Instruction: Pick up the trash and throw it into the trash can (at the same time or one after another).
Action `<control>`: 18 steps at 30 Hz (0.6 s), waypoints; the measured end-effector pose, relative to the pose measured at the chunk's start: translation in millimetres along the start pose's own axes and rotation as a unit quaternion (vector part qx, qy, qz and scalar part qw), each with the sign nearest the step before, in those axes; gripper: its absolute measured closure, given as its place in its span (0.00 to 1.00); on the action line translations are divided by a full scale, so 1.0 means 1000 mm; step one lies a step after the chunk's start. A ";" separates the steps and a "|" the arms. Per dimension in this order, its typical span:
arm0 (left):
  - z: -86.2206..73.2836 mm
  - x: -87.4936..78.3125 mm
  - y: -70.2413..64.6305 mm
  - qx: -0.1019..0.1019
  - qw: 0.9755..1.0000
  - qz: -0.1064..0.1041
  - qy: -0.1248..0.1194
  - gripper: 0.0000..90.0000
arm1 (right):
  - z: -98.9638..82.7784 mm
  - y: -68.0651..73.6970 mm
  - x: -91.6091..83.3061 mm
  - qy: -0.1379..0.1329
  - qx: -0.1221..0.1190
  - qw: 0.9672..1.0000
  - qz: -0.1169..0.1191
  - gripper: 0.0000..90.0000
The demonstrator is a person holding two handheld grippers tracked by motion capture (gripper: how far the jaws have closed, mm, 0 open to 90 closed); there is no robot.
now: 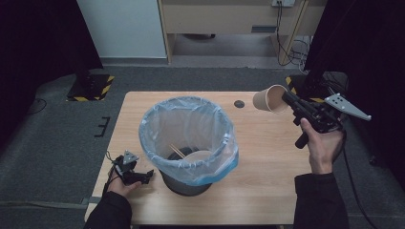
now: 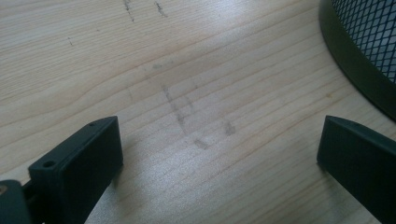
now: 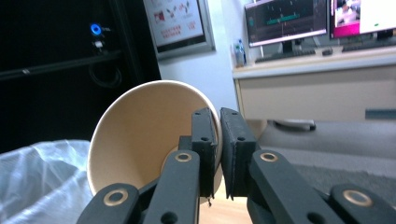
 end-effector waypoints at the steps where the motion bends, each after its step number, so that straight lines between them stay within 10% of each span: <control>1: 0.000 0.000 0.000 0.000 1.000 0.000 0.000 0.00 | 0.004 0.003 -0.003 -0.007 -0.002 1.000 0.003 0.95; 18: 0.000 0.000 0.000 0.000 1.000 0.000 0.000 0.00 | 0.047 0.049 -0.029 -0.082 -0.019 0.995 0.057 0.95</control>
Point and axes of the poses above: each handheld gripper's, and its own axes: x roughly forward along the jaws, z roughly out of its top, y roughly to its left, the point moved 6 cm from there along x, roughly forward along the jaws
